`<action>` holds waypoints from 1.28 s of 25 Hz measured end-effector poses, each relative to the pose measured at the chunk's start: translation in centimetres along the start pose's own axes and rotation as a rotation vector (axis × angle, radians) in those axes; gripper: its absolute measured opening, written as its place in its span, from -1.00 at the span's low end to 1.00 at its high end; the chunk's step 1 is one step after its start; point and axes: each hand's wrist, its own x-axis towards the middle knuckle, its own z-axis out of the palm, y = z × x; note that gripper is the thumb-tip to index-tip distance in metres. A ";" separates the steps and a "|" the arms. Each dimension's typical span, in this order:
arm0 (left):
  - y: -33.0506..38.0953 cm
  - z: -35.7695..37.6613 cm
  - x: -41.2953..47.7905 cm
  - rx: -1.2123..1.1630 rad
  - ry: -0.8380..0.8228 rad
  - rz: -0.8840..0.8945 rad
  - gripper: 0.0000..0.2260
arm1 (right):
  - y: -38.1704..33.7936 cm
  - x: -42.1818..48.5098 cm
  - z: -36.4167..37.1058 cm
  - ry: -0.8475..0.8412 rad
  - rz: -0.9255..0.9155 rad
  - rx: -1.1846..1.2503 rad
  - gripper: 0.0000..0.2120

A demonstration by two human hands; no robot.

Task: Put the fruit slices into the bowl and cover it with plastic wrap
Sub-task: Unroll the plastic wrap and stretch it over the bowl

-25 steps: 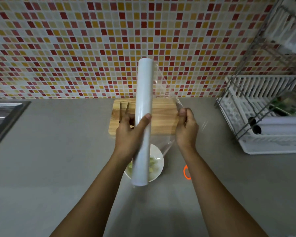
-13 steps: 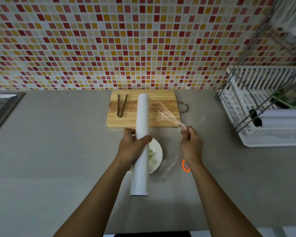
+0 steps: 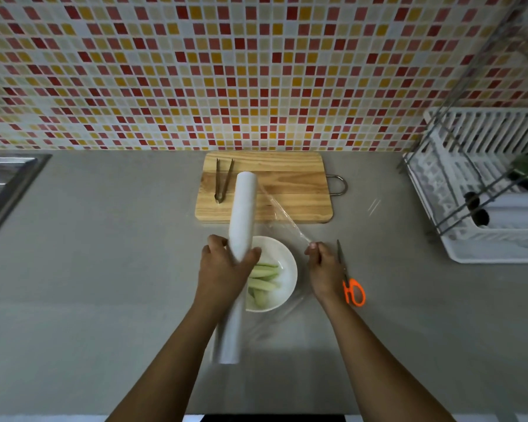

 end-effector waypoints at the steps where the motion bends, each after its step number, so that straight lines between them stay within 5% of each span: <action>1: -0.3 -0.1 0.0 0.020 0.027 0.006 -0.53 | 0.3 -0.1 0.3 -0.007 0.006 -0.004 -0.71; 8: -2.2 -0.8 0.4 0.008 -0.005 -0.055 -0.69 | 0.5 -0.2 1.6 -0.012 0.007 0.013 -0.73; 32: -4.6 -1.4 0.4 -0.093 -0.070 -0.092 -0.64 | 1.5 -0.5 2.3 -0.062 0.121 0.207 -0.68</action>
